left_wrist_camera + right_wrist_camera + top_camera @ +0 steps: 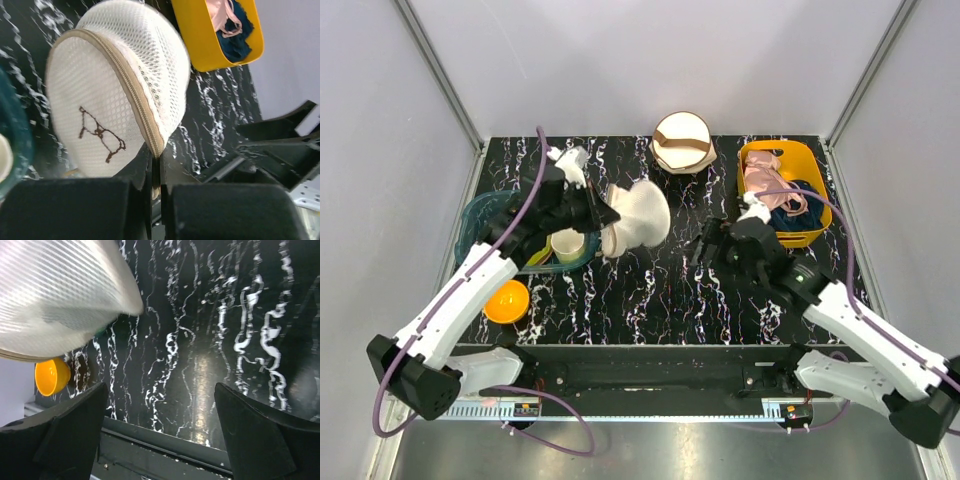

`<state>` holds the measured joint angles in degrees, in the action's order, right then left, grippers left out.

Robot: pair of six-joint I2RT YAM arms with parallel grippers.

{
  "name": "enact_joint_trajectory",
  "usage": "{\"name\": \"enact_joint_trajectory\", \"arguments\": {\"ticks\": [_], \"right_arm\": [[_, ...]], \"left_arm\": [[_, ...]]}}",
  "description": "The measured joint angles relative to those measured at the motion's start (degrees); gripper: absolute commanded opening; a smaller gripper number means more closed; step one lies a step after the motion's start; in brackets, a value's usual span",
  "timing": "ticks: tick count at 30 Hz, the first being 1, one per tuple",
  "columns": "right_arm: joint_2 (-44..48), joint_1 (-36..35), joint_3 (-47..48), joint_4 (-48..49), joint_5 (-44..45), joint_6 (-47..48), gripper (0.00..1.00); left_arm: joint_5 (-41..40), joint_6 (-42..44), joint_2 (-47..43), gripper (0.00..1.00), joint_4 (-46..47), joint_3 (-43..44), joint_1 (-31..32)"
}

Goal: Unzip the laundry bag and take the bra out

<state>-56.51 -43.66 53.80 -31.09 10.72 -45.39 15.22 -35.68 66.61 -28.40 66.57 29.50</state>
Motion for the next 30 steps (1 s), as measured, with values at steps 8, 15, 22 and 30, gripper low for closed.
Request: {"name": "enact_joint_trajectory", "arguments": {"ticks": [8, 15, 22, 30], "right_arm": [[12.0, -0.1, -3.9, -8.3, 11.3, -1.5, 0.94], [15.3, -0.1, -7.8, -15.3, 14.6, -4.5, 0.95], [16.7, -0.1, -7.9, -17.9, 15.8, -6.0, 0.95], [12.7, -0.1, -7.7, -15.8, 12.6, -4.2, 0.98]], "left_arm": [[-19.1, 10.3, 7.0, 0.00, -15.7, 12.1, 11.8], [-32.1, 12.9, 25.6, 0.36, -25.9, 18.2, 27.1], [-31.1, 14.2, 29.8, 0.99, -26.4, 24.8, 32.4], [-23.3, 13.0, 12.2, 0.99, -18.8, 18.6, 21.8]]}}
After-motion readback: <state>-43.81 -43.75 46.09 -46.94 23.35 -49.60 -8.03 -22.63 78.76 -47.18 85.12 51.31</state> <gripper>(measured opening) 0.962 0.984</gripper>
